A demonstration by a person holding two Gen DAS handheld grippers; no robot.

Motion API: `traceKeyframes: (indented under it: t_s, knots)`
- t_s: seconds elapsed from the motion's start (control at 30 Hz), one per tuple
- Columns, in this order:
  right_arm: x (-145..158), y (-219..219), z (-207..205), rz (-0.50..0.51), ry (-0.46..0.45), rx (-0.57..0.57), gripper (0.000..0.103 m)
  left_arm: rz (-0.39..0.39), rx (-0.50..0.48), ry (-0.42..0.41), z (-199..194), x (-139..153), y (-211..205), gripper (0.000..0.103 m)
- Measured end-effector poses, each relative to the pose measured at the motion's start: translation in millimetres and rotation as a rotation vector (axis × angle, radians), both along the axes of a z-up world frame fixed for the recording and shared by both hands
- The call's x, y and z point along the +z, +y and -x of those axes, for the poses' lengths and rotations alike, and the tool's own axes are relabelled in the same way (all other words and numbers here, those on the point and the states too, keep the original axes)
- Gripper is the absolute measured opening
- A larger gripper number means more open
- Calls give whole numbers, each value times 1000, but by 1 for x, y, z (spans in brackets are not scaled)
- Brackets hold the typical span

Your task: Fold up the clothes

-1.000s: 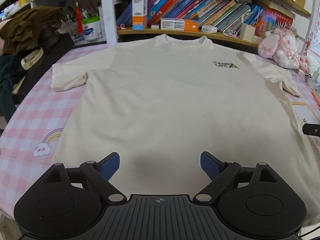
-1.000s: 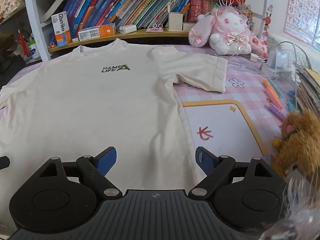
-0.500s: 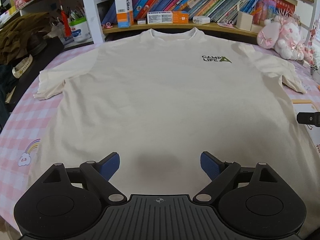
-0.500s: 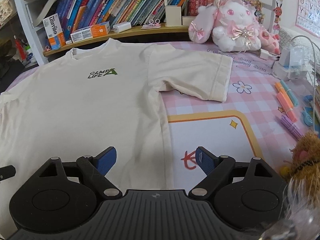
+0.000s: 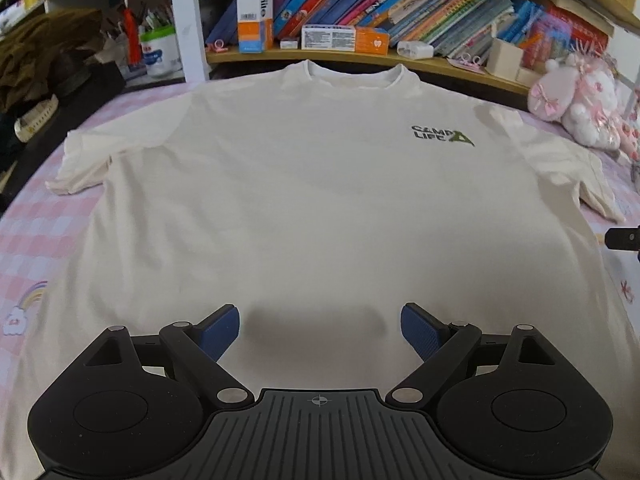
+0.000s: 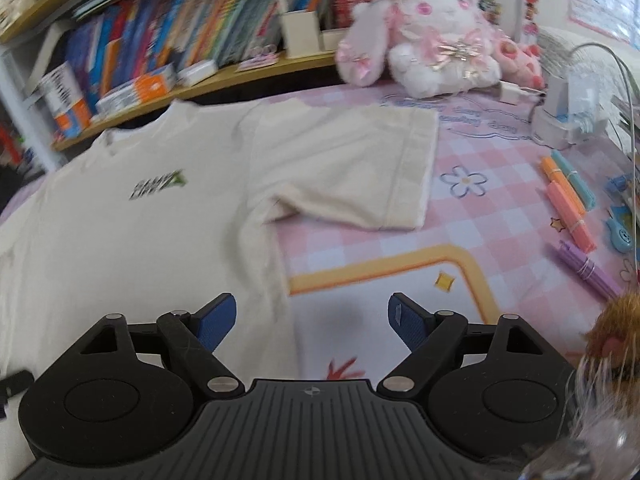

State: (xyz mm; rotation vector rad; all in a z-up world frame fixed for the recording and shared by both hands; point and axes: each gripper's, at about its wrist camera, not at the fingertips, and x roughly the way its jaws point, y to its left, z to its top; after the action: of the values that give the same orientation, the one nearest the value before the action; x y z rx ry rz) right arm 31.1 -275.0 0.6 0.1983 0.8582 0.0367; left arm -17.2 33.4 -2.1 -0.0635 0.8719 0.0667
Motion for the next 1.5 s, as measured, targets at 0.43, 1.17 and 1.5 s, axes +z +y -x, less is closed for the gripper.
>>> traceKeyframes:
  t_s: [0.43,1.17,1.5]
  knots:
    - [-7,-49,-59,-127,43,-190,64,-42,-78,15,-1,-11,-12,94]
    - [-17,-57,-112,70,-18,-145,10,-46,-67,0,1,-16,-12,103]
    - [21,-23,-127,161,-103,-51,7,-44,-104,-12,5,-16,-9,103]
